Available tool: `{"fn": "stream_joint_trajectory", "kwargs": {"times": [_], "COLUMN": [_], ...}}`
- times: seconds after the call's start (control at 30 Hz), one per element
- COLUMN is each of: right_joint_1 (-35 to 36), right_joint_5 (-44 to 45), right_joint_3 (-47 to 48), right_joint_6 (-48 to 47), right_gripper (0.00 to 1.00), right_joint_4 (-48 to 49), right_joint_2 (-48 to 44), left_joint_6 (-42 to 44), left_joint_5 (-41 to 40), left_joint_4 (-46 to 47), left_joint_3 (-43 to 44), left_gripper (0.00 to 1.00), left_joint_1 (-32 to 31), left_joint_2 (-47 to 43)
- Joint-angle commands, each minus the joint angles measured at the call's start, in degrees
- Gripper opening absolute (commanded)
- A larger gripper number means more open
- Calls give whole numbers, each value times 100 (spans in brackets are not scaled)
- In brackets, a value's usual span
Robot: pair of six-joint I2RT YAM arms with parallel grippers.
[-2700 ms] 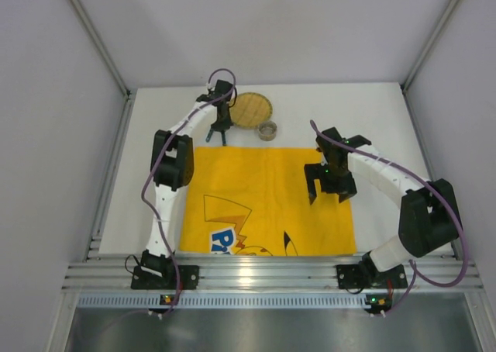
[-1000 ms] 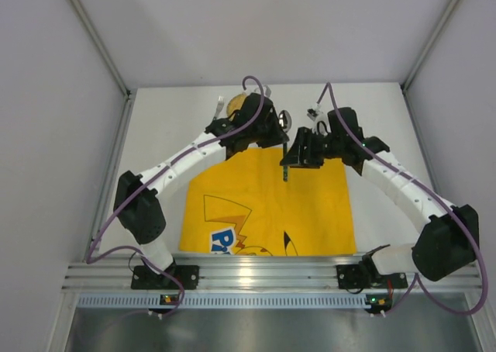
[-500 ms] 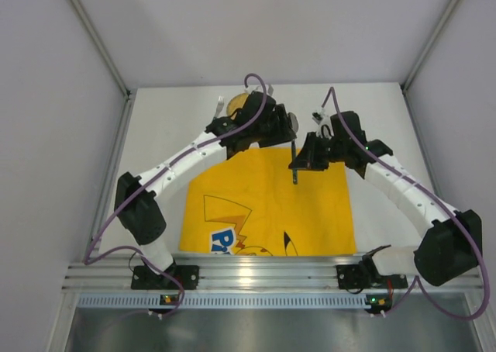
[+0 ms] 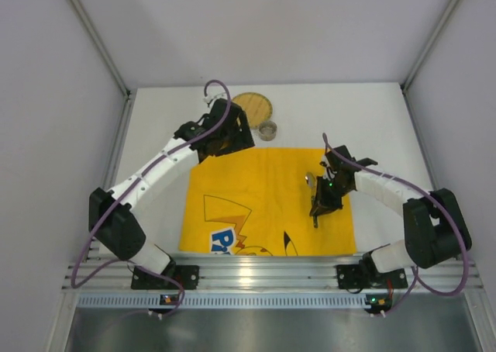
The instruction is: Set the dinner table for one person
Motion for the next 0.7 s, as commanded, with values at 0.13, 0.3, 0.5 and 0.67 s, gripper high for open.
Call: {"fn": "stream_joint_trajectory", "kwargs": {"times": [0.13,0.3,0.5,0.67], "right_joint_1": [-54,-63,-54,-54], "right_joint_5": [238,334,1054,1222], "right_joint_3": [-262,-350,-254,105], "right_joint_6": [-96,-96,-26,62], "right_gripper": [0,9,68,72], "right_joint_4": [86,51,-502,-933], "right_joint_2": [156,270,174,-98], "left_joint_6": [187,266,494,898], "left_joint_5": [0,17,17,26], "left_joint_4": [-83,-83,-66,31], "left_joint_3": [-297,-306,-245,-87], "left_gripper": [74,74,73,73], "left_joint_1": [530,618,951,1443], "left_joint_2": [-523,-461,-347,-190]}}
